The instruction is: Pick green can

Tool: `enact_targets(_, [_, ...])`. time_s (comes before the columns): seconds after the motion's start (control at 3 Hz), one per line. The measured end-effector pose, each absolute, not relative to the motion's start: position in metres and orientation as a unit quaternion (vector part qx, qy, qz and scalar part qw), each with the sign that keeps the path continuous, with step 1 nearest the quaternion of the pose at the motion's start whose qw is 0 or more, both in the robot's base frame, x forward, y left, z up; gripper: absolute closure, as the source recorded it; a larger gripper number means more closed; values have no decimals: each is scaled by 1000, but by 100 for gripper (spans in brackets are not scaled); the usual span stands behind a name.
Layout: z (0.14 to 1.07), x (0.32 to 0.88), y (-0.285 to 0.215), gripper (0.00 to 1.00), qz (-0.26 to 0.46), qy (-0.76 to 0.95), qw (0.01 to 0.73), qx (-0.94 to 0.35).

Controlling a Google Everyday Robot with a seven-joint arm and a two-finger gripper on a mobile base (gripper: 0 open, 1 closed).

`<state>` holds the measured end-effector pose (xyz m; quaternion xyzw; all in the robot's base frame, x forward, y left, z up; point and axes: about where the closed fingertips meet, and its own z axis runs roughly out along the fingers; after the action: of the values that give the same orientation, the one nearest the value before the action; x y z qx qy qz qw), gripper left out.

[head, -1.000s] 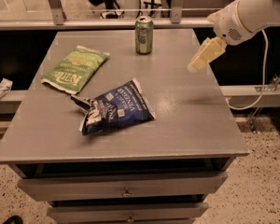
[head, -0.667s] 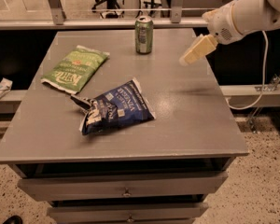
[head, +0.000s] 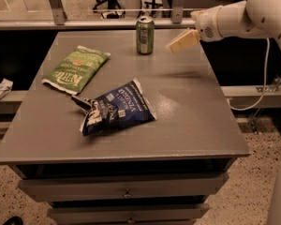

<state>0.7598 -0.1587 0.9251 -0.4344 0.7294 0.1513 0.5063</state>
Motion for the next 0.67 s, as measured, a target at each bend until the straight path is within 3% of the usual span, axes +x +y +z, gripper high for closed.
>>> enact_targets(0.67, [917, 794, -102, 0, 220, 696, 529, -432])
